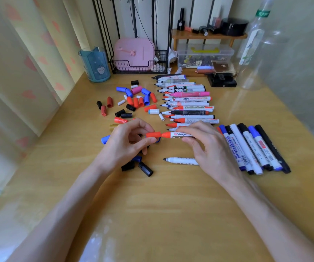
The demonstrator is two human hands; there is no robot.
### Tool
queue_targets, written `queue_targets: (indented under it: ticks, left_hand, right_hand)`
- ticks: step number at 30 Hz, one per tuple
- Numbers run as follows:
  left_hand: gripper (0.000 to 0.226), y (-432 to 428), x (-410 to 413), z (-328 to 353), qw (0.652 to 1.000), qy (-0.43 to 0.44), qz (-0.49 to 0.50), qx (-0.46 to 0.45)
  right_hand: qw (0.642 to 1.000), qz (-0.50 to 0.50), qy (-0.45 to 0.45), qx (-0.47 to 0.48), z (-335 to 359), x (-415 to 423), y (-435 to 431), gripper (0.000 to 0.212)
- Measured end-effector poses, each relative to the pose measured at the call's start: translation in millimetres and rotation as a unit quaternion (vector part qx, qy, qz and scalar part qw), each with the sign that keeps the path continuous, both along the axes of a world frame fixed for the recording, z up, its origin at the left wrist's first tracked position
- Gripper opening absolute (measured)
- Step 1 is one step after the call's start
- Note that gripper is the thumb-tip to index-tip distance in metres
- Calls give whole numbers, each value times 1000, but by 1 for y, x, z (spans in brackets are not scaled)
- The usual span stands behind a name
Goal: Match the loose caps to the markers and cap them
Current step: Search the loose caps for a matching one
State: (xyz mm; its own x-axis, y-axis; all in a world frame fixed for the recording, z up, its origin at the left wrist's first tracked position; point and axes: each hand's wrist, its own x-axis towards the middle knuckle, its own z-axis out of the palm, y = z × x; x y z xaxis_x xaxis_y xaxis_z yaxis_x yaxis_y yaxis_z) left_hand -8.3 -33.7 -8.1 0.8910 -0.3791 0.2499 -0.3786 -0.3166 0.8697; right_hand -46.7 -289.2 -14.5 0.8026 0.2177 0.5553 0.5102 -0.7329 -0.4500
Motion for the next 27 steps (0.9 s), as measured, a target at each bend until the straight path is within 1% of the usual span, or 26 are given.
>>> queue_targets:
  ticks: [2, 5, 10, 14, 17, 21, 24, 25, 27]
  left_hand:
    - [15, -2, 0, -1, 1000, 4, -3, 6]
    - [13, 0, 1, -4, 995, -49, 30, 83]
    - [30, -1, -1, -6, 985, -107, 46, 131]
    - [27, -5, -2, -7, 979, -154, 56, 125]
    - [24, -6, -1, -6, 977, -165, 57, 118]
    - [21, -6, -1, -6, 978, -166, 52, 114]
    - [18, -1, 4, -3, 976, -167, 36, 135]
    - [16, 4, 7, -2, 972, -177, 44, 147]
    - [15, 18, 14, -2, 964, -188, 89, 163]
  right_hand:
    - [1000, 10, -3, -6, 0, -1, 2, 26]
    - [1000, 14, -7, -11, 0, -2, 2, 25]
    - [1000, 23, 2, -11, -2, -3, 6, 27]
    - [999, 33, -3, 1, -3, -2, 4, 35]
    - [1000, 25, -2, 7, -5, -2, 5, 37]
    - [999, 24, 6, 20, -2, -4, 6, 33]
    - [1000, 21, 5, -12, 5, -6, 6, 30]
    - [1000, 11, -1, -20, 5, -5, 5, 29]
    - [1000, -24, -10, -16, 5, -3, 0, 30]
